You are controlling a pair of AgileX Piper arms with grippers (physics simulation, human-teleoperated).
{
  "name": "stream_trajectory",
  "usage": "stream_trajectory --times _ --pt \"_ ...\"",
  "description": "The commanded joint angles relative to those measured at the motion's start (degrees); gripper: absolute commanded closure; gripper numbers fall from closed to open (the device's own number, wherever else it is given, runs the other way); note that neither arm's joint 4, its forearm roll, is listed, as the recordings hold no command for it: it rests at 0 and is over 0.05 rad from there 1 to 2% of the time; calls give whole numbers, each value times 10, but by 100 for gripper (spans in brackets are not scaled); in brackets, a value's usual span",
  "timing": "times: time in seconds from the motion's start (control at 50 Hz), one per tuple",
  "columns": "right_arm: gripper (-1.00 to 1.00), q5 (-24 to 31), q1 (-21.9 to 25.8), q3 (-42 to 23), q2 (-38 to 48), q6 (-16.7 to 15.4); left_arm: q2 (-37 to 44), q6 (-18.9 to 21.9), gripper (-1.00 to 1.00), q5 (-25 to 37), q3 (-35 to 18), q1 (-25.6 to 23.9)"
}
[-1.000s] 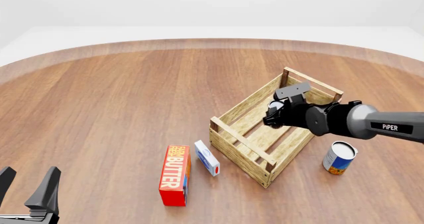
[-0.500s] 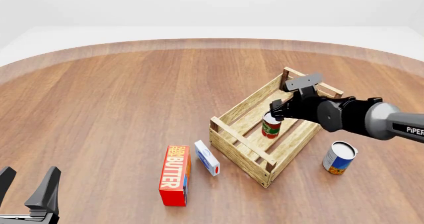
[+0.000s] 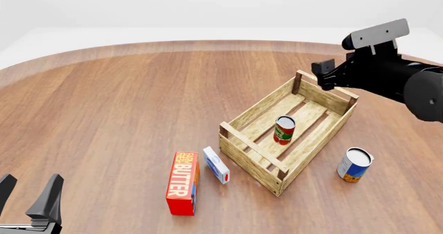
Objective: Pick up the tomato sauce, and put it in the wooden tray.
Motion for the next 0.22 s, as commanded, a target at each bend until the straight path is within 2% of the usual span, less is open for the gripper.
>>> stream_trajectory --times 0.02,0.06,0.12,0.18,0.2,0.22 --pt "-100 58 -15 -21 -109 -6 0 0 -100 0 0 0" --pt "-100 68 -9 -28 -113 4 0 0 -100 0 0 0" --pt "-100 80 -26 -31 -152 -18 0 0 -100 0 0 0" --pt "-100 97 -20 -44 -189 -38 0 0 -100 0 0 0" --pt "-100 97 -20 -45 -189 -38 0 0 -100 0 0 0" --pt "-100 124 -33 -72 -216 -27 0 0 -100 0 0 0"
